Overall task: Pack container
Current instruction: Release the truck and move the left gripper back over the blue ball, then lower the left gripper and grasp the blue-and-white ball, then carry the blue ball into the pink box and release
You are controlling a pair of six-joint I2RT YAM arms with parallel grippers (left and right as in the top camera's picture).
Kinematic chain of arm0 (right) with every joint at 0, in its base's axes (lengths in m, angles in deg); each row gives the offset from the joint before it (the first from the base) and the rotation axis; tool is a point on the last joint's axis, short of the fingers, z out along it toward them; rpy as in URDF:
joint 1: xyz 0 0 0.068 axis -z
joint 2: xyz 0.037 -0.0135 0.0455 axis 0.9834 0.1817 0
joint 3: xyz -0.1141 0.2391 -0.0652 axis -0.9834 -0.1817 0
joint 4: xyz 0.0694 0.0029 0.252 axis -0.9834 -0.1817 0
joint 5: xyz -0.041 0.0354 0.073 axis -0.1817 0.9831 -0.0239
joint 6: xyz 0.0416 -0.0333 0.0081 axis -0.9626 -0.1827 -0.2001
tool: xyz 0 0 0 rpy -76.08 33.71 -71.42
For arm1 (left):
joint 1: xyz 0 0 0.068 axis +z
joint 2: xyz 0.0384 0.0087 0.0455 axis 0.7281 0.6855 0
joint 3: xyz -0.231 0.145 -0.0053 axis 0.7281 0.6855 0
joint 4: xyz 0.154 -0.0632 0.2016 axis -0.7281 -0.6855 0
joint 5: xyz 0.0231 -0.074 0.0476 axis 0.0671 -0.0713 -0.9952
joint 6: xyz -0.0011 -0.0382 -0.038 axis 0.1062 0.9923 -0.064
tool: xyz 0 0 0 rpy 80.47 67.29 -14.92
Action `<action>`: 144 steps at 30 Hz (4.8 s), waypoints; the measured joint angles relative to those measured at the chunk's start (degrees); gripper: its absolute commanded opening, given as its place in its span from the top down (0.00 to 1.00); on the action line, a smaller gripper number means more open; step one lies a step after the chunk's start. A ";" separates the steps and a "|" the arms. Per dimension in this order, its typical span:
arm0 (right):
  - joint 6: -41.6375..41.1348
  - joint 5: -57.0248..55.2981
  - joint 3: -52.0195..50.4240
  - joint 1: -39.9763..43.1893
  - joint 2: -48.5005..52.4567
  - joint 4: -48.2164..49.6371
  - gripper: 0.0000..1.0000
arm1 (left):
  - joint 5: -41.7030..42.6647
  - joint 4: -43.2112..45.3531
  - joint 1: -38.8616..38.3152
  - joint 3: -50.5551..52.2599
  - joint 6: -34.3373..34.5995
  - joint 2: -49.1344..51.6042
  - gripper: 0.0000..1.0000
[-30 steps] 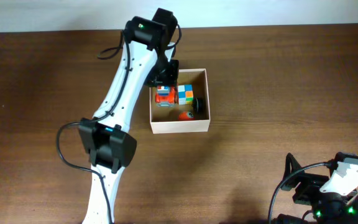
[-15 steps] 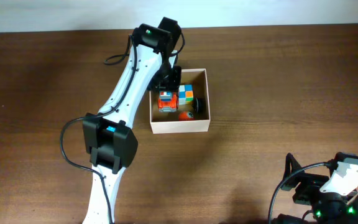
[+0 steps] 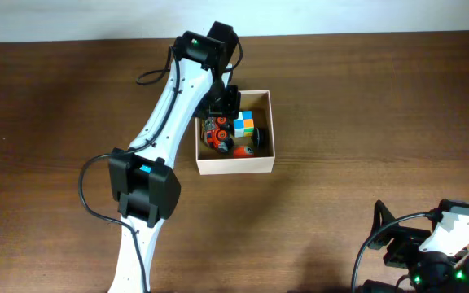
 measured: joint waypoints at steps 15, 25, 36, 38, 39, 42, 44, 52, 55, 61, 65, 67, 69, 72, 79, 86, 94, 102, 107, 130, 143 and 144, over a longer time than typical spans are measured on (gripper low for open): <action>-0.04 0.00 0.00 0.00 0.00 0.00 0.02 | -2.40 -8.74 11.96 -20.37 -4.11 -6.80 0.01; 0.00 0.00 0.00 0.00 0.00 -0.02 0.01 | -4.15 -8.96 17.92 2.25 -6.19 -19.65 0.01; 0.00 0.00 0.00 0.00 0.00 0.02 0.01 | -4.76 -4.57 25.70 26.86 -5.14 -27.36 0.01; -0.02 0.00 0.00 0.00 0.00 0.02 0.01 | -4.00 -1.73 25.75 31.34 -5.11 -27.39 0.01; -0.02 0.00 0.00 0.00 0.00 0.00 0.01 | -3.52 -0.44 25.68 33.88 -5.09 -27.39 0.01; -0.02 0.00 0.00 0.00 0.00 0.00 0.01 | -2.69 4.28 25.49 39.91 -4.96 -27.39 0.01; 0.00 0.00 0.00 0.00 0.00 0.00 0.01 | -2.43 7.04 25.46 42.99 -4.94 -27.39 0.01; -0.02 0.00 0.00 0.00 0.00 0.00 0.01 | -2.03 16.04 25.46 52.09 -4.48 -27.39 0.01; 0.00 0.00 0.00 0.00 0.00 0.02 0.01 | -1.88 18.82 25.46 54.38 -4.00 -27.39 0.01; 0.00 0.00 0.00 0.00 0.00 0.00 0.01 | -1.18 22.99 25.46 56.24 -3.58 -27.39 0.01; -0.04 0.00 0.00 0.00 0.00 0.00 0.01 | -0.96 24.44 25.46 56.26 -3.17 -27.21 0.01; -0.02 0.00 0.00 0.00 0.00 0.00 0.01 | -0.94 24.68 25.46 56.26 -2.97 -26.77 0.01; -0.04 0.00 0.00 0.00 0.00 0.00 0.01 | -0.92 24.87 25.46 56.26 -2.80 -25.81 0.01; 0.00 0.00 0.00 0.00 0.00 0.00 0.01 | -0.90 25.53 25.46 56.26 -2.75 -23.52 0.01; -0.02 0.00 0.00 0.00 0.00 0.00 0.01 | -0.74 26.34 25.46 56.37 -2.73 -19.61 0.01; 0.00 0.00 0.00 0.00 0.00 0.00 0.01 | -0.74 26.51 25.46 56.35 -2.38 -19.61 0.34; -0.02 0.00 0.00 0.00 0.00 0.00 0.01 | -0.61 26.49 25.46 56.35 -2.36 -19.61 0.47; 0.02 0.00 0.00 0.00 0.00 -0.02 0.01 | -0.59 22.27 25.46 53.64 -2.34 -19.45 0.47; -0.02 0.00 0.00 0.00 0.00 0.00 0.01 | -0.52 13.70 25.24 40.72 -2.34 -18.84 0.47; -0.04 0.00 0.00 0.00 0.00 0.00 0.01 | -0.66 8.87 0.35 14.93 -2.23 -18.43 0.05; -0.02 0.00 0.00 0.00 0.00 0.00 0.01 | -1.27 9.75 0.37 14.75 -3.87 -18.23 0.01; -0.02 0.00 0.00 0.00 0.00 0.00 0.01 | -1.40 9.79 0.37 14.64 -3.96 -18.25 0.01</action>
